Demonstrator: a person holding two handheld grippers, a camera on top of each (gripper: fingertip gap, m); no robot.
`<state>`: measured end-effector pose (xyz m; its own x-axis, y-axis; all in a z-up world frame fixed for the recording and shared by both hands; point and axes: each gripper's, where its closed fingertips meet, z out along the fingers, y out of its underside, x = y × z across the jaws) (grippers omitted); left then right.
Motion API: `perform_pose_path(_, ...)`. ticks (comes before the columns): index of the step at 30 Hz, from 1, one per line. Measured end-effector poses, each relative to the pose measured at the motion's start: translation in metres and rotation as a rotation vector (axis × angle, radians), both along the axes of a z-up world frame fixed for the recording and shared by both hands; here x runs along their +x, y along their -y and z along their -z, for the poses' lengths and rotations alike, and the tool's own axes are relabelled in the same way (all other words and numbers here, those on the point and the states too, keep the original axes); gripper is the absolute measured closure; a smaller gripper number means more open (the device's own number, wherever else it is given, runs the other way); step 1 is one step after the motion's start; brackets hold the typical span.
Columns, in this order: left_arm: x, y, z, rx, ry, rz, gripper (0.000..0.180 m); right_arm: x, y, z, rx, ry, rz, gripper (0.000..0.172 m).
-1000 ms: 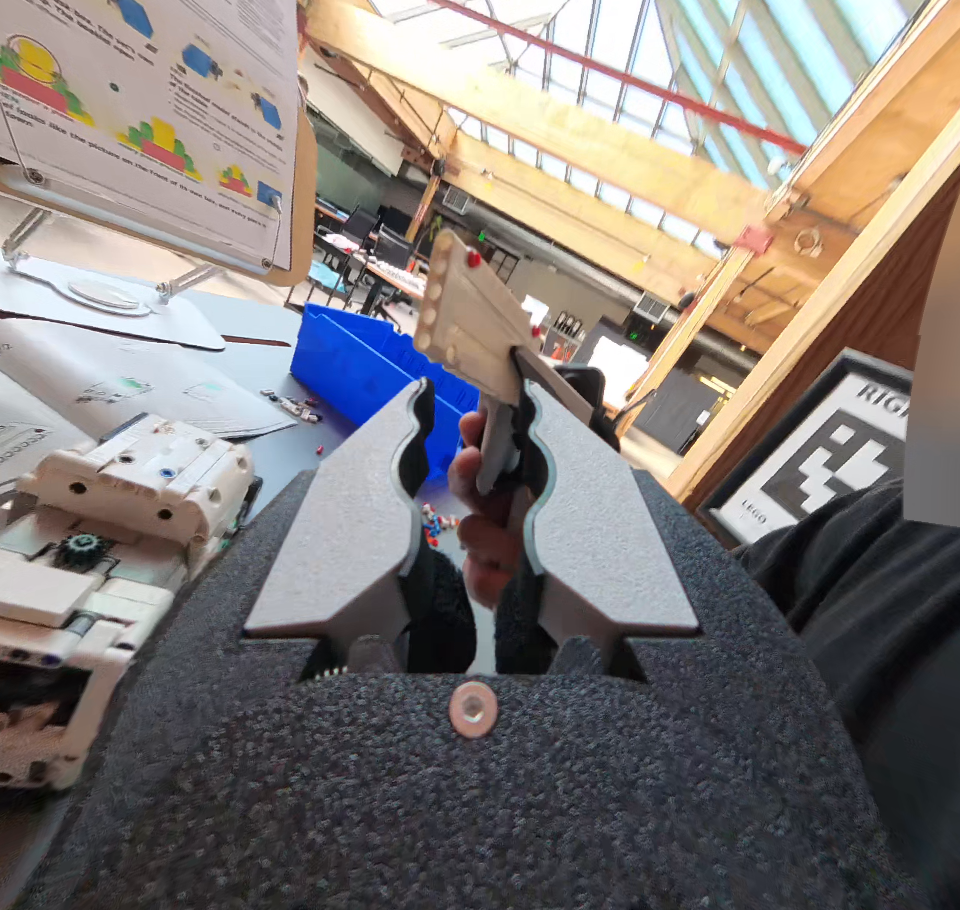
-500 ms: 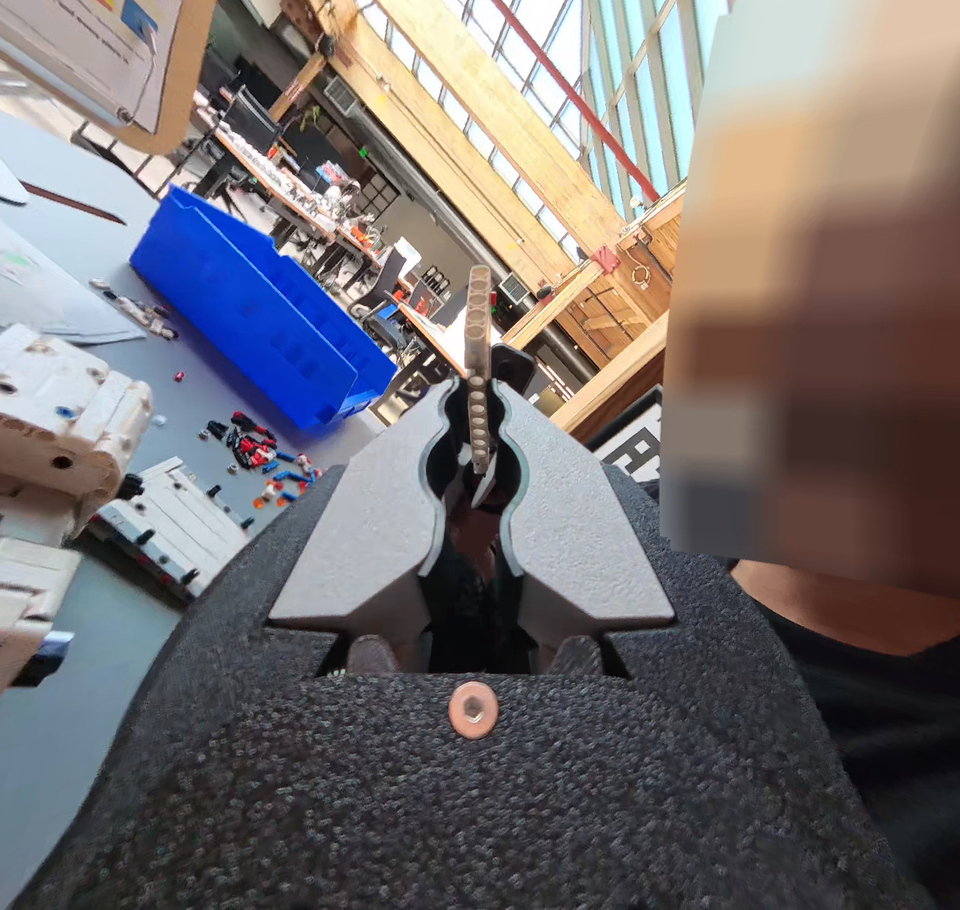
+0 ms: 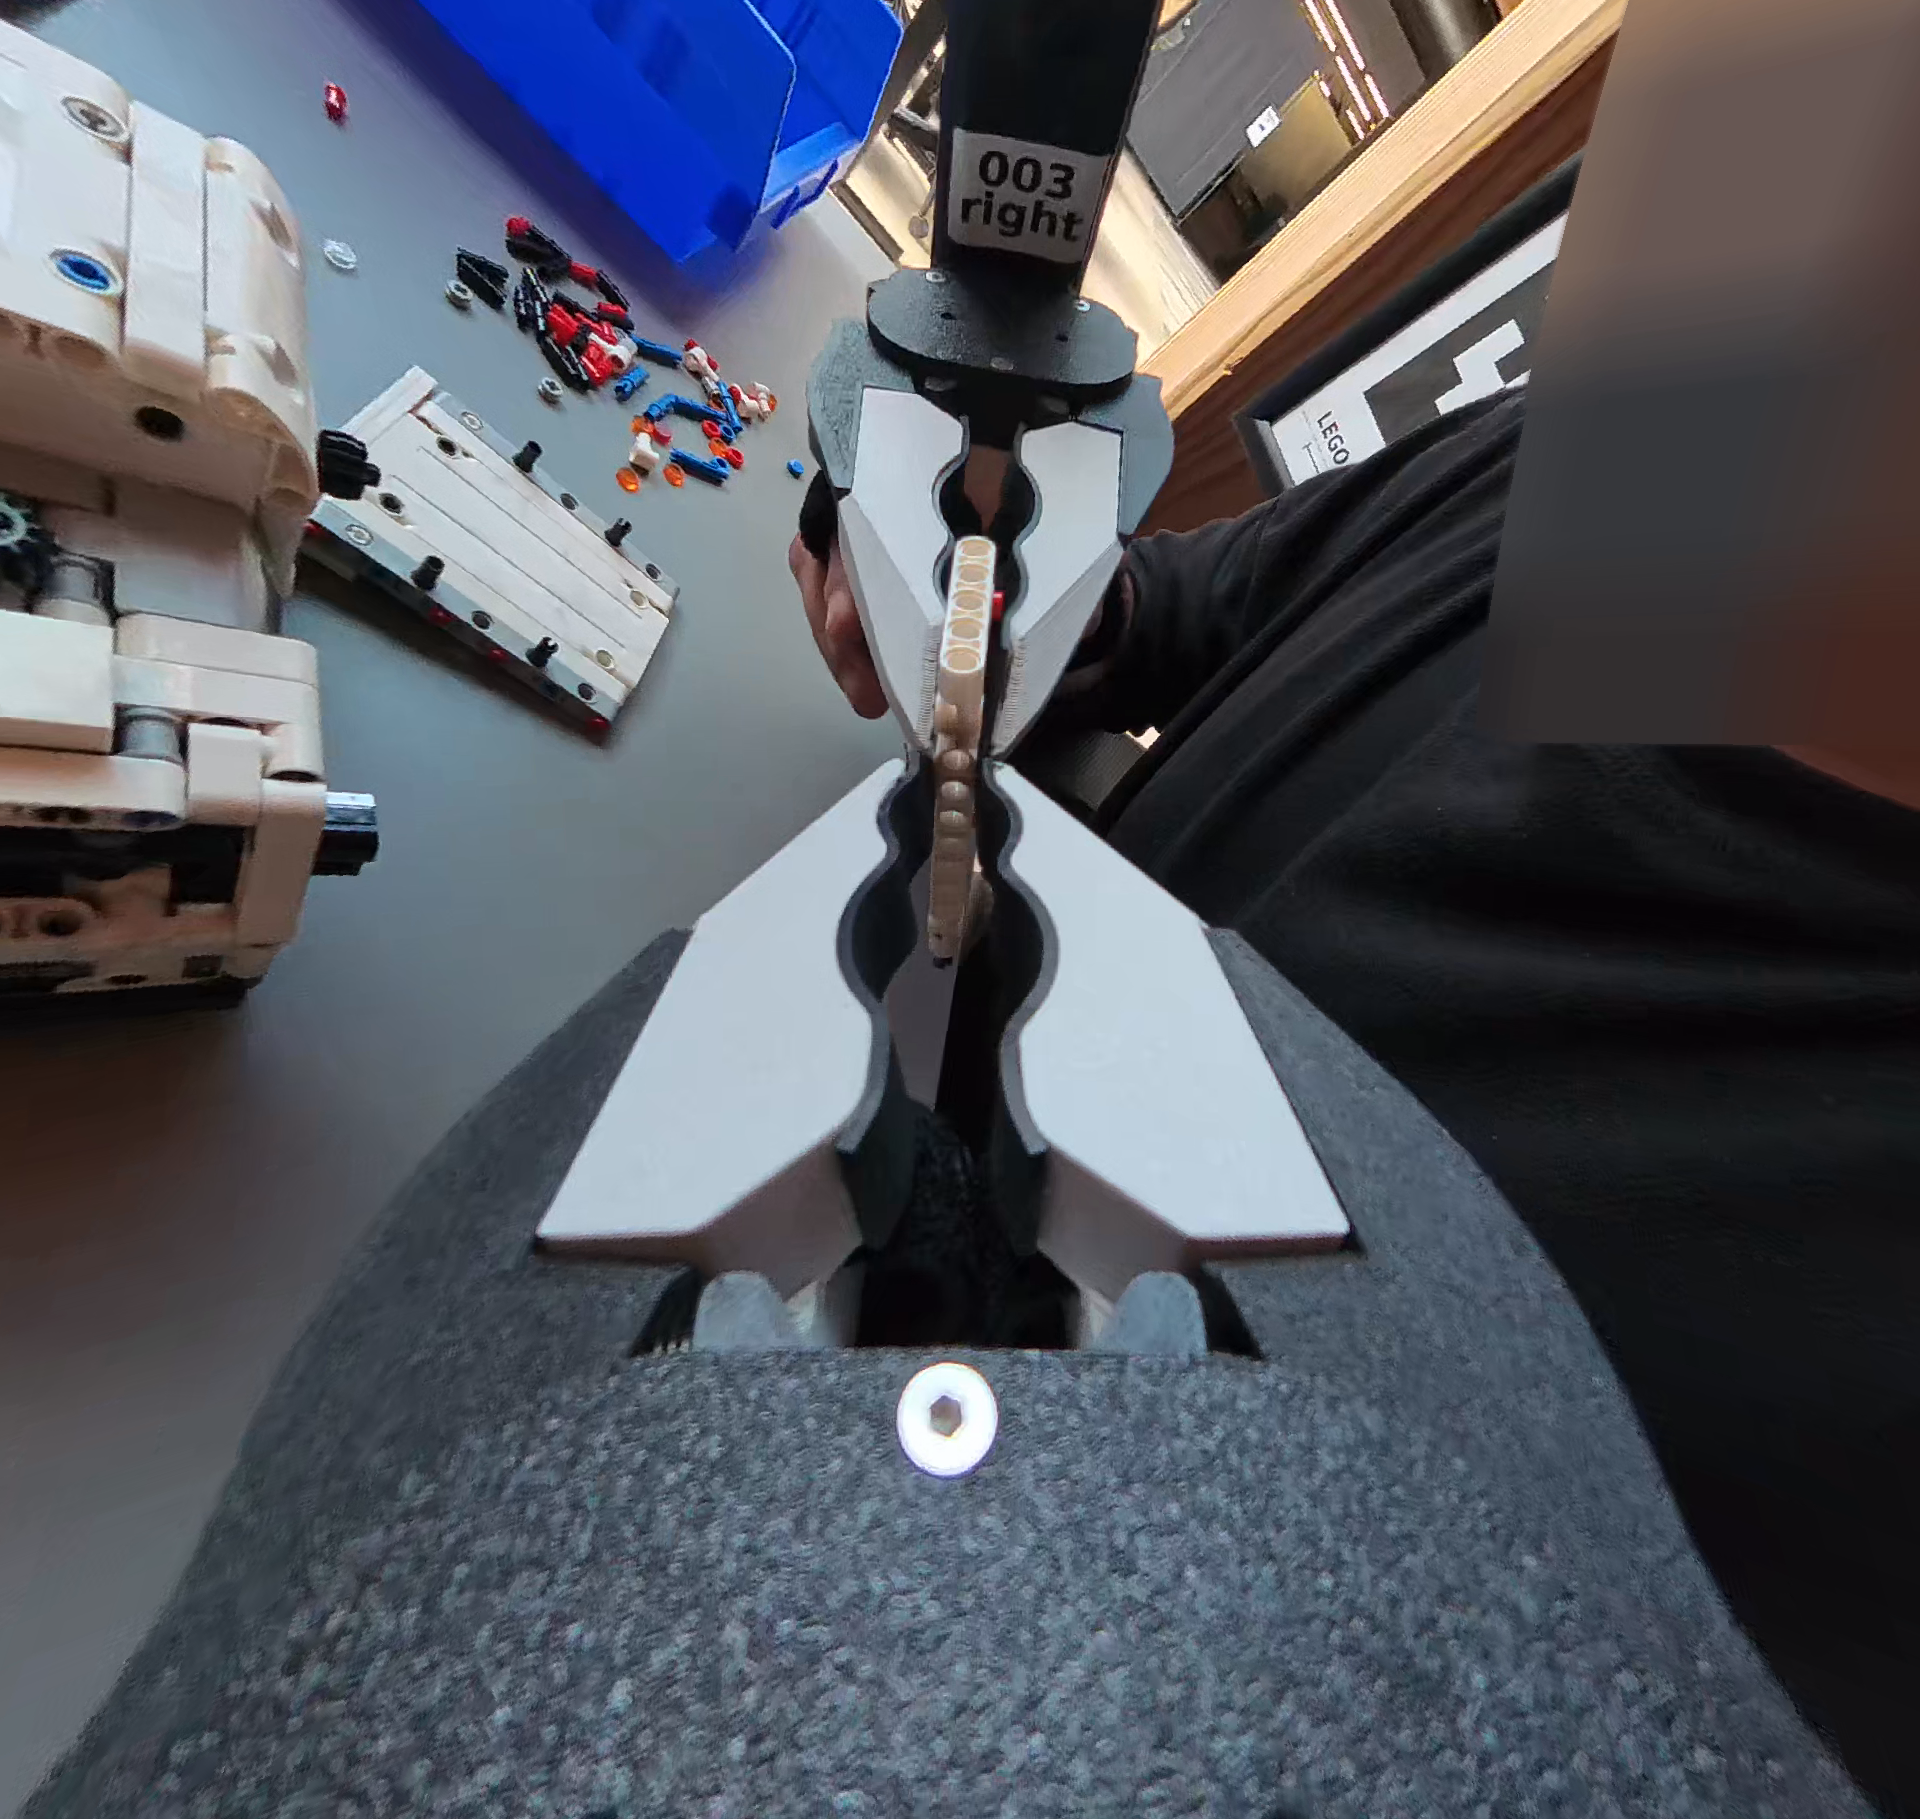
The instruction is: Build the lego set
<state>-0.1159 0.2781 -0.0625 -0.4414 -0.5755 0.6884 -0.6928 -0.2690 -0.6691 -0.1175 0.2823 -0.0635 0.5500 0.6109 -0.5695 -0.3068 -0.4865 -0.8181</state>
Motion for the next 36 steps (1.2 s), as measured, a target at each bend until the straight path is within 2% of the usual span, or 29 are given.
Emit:
perform_pose_path(4, 0.012, -0.007, -0.001, 0.118, 0.107, -0.094, 0.173, 0.009, -0.005, -0.002, 0.005, -0.034, 0.043, 0.166)
perform_pose_path(7, 0.027, -0.032, 0.000, 0.373, 0.231, -0.324, 0.138, 0.037, -0.017, -0.008, 0.004, -0.163, 0.174, 0.167)
perform_pose_path(9, 0.030, -0.042, 0.002, 0.541, 0.304, -0.476, 0.128, 0.064, -0.024, -0.014, 0.007, -0.290, 0.290, 0.166)
perform_pose_path(12, 0.032, -0.026, 0.011, 0.757, 0.379, -0.574, 0.124, 0.086, -0.028, -0.014, 0.001, -0.416, 0.392, 0.166)
perform_pose_path(16, 0.038, -0.012, 0.011, 0.943, 0.457, -0.682, 0.118, 0.085, -0.029, -0.015, -0.017, -0.526, 0.392, 0.167)
perform_pose_path(21, 0.051, -0.005, 0.018, 0.943, 0.423, -0.725, 0.117, 0.080, -0.027, -0.013, -0.061, -0.625, 0.352, 0.168)
perform_pose_path(22, 0.052, -0.008, 0.017, 0.952, 0.422, -0.750, 0.120, 0.079, -0.026, -0.014, -0.067, -0.639, 0.344, 0.168)
perform_pose_path(24, 0.053, -0.010, 0.013, 0.961, 0.442, -0.780, 0.137, 0.075, -0.025, -0.013, -0.072, -0.635, 0.328, 0.168)
perform_pose_path(26, 0.053, -0.012, 0.014, 0.982, 0.429, -0.782, 0.138, 0.075, -0.025, -0.012, -0.074, -0.619, 0.334, 0.167)
perform_pose_path(32, 0.039, -0.013, 0.020, 0.934, 0.390, -0.730, 0.140, 0.063, -0.022, -0.002, -0.081, -0.390, 0.293, 0.152)
perform_pose_path(34, 0.029, -0.014, 0.030, 0.882, 0.329, -0.692, 0.139, 0.065, -0.020, 0.004, -0.064, -0.274, 0.320, 0.149)
perform_pose_path(36, 0.016, -0.014, 0.044, 0.821, 0.256, -0.648, 0.139, 0.068, -0.011, 0.010, -0.050, -0.145, 0.371, 0.138)
